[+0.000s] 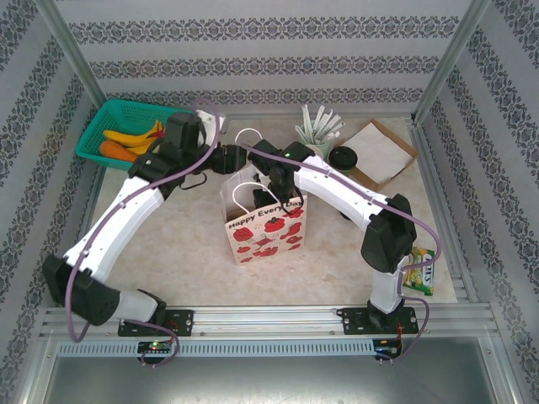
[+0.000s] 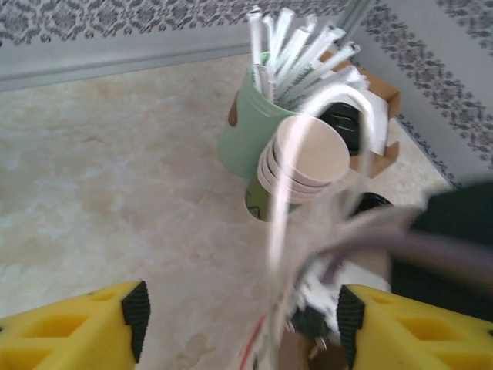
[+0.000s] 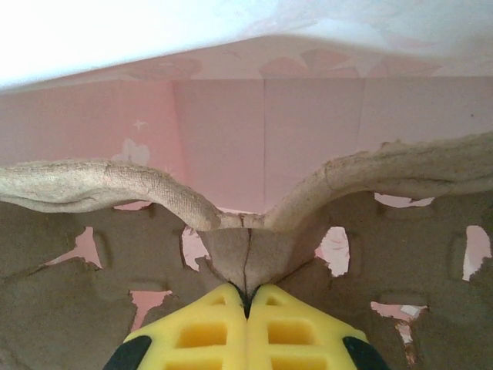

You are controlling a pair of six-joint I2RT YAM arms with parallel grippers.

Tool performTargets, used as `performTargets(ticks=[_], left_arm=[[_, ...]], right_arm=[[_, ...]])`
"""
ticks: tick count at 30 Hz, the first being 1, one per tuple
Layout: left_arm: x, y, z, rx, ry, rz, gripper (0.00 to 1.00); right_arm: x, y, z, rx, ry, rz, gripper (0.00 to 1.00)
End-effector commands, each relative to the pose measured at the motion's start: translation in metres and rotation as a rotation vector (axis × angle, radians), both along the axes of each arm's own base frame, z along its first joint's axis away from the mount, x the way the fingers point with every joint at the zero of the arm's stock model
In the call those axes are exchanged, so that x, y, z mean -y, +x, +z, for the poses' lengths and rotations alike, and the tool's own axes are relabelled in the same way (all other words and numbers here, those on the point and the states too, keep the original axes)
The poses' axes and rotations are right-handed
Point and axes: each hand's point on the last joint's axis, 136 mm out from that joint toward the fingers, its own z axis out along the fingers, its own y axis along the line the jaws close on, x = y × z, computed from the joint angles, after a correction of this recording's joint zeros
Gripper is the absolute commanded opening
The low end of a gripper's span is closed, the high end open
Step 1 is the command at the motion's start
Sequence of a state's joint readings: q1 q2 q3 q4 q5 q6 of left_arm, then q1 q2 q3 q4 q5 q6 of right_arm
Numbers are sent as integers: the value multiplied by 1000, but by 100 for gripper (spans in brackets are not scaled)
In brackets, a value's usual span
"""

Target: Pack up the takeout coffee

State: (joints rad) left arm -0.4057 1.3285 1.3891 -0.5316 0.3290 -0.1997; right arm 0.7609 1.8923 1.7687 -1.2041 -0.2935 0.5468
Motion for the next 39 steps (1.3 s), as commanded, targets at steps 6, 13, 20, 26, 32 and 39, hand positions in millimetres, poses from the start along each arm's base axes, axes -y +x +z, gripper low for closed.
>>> performTargets(ticks=[6,13,20,26,32,39], left_arm=[[8,-97,47,217,-119,-299,80],[37,-121,37,169,-112,-489,80],[68,-147,24,114,-27,-667,3],[96,-209,16,119,67,-932,0],[107,-227,13,74,51,-1048,0],[98,-237,13,103,90,-1078,0]], right_arm=[[-1,4,8,12,18,-20,0],[-2,5,11,21,15,-28,0],[-5,5,16,4,34,-57,0],[-10,10,18,-61,82,-116,0],[-16,11,24,-111,121,-158,0],[-14,0,39,-166,139,-162,0]])
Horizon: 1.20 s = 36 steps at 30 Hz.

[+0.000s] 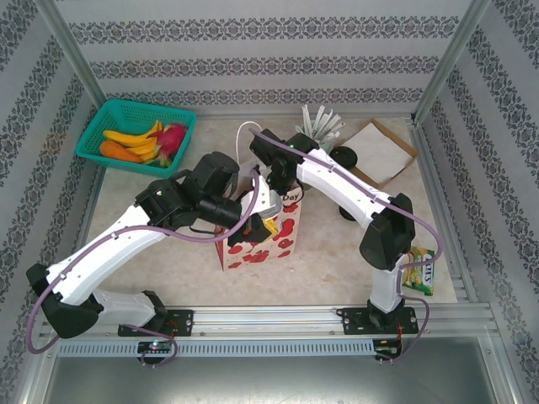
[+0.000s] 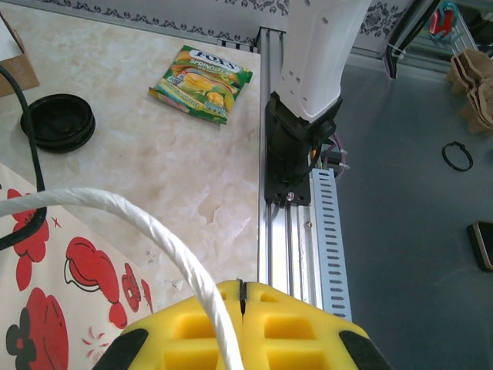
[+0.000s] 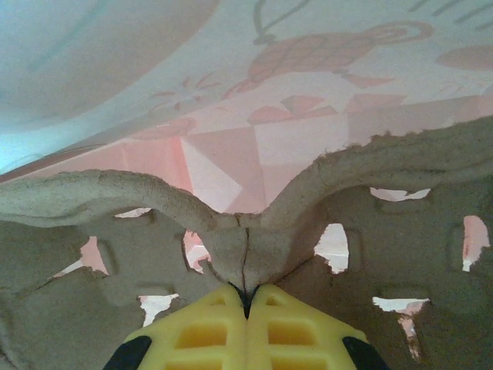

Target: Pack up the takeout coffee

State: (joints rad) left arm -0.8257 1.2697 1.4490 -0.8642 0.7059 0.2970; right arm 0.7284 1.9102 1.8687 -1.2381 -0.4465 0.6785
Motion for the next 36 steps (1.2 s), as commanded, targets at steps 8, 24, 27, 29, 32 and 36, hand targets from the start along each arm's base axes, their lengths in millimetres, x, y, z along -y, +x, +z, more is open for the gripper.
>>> performTargets(ticks=[8,24,27,29,32,36], left_arm=[[-33,-16,2,138,17,34,0],[16,-46,19,104,-46,-266,0],[9,-47,20,141,-58,-251,0],[3,-47,21,181,-77,-232,0],[-2,-39,19,246,-91,-170,0],[-3,-16,12,270,-47,-44,29]], right_arm=[[32,-15,7,-56,-66,-16,0],[12,5,-12,-79,-26,-211,0],[16,4,-33,-89,-48,-239,0],[22,1,-44,-74,-89,-220,0],[35,-1,-51,6,-180,-142,0],[39,-5,-51,92,-238,-58,0]])
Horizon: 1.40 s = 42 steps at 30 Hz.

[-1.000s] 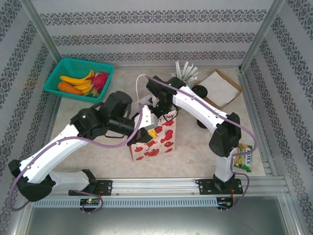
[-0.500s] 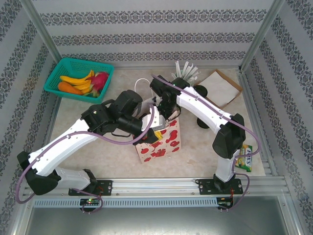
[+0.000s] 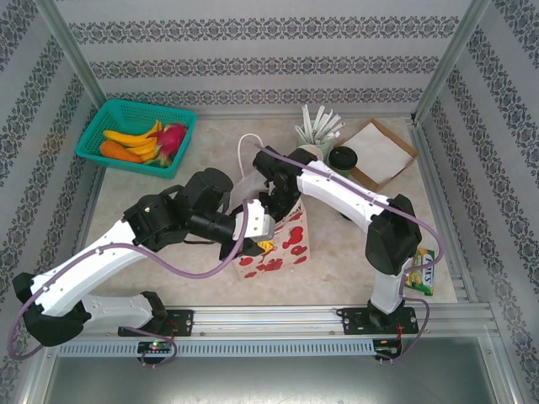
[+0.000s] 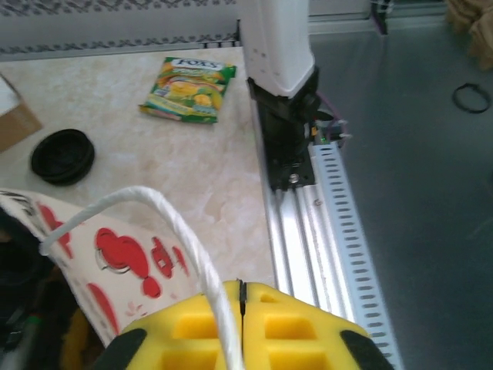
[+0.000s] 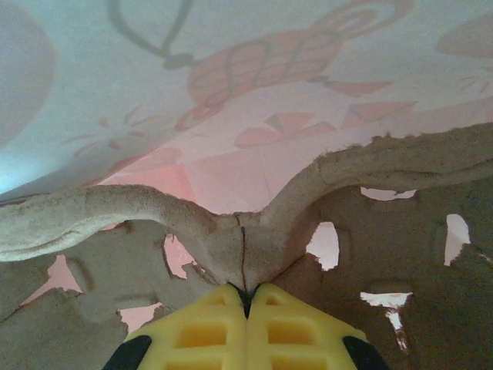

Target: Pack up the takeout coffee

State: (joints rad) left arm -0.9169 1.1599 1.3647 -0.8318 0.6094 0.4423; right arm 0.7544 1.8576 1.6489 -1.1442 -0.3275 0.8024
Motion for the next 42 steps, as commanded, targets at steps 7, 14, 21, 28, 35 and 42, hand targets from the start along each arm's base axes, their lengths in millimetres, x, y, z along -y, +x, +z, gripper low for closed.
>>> performTargets(ticks=[7,14,21,28,35,42], left_arm=[[-22,59,32,30,-160,306,90],[-94,161,57,-62,-329,882,100],[-112,216,28,-118,-202,1140,86],[-120,243,4,-156,-144,1272,44],[-131,255,2,-188,-156,1344,0],[-117,267,8,-282,-205,1276,0]], right_arm=[[1,5,2,179,-35,127,0],[3,6,3,251,-30,207,0],[0,8,2,253,-25,224,0],[0,13,-4,269,-43,265,0],[14,14,-28,265,-135,335,0],[21,13,-46,225,-213,385,0]])
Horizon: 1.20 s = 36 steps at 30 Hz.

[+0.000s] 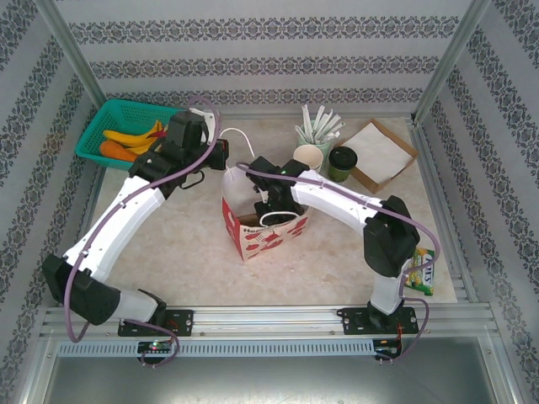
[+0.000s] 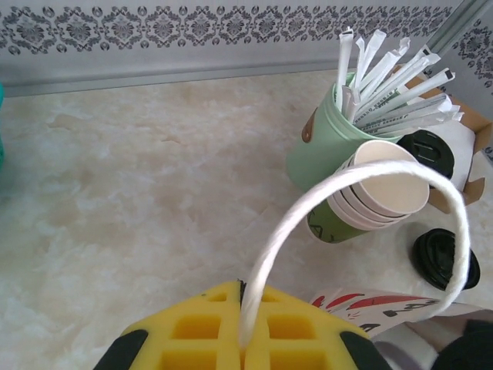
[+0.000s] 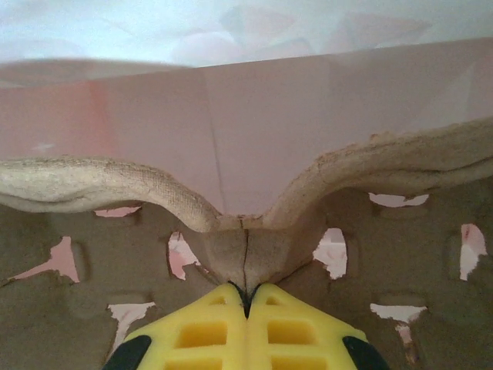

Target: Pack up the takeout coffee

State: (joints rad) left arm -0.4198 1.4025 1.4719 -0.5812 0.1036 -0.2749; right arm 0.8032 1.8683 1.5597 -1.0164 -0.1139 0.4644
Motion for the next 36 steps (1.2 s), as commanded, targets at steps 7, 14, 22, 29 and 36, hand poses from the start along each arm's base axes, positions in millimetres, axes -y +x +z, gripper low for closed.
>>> performTargets(ticks=[7,14,22,29,36], left_arm=[[10,14,3,-51,-81,4,0],[9,16,-4,-70,-54,-11,0],[14,16,-4,-52,-44,-61,0],[16,15,-4,-59,-39,-77,0],[16,16,-7,-70,-42,-76,0]], right_arm=[[4,11,-37,11,-78,-88,9],[-15,17,14,108,81,9,47],[-5,0,23,100,103,247,35],[10,-6,-24,-25,-34,259,3],[10,-3,-46,-68,-105,207,2]])
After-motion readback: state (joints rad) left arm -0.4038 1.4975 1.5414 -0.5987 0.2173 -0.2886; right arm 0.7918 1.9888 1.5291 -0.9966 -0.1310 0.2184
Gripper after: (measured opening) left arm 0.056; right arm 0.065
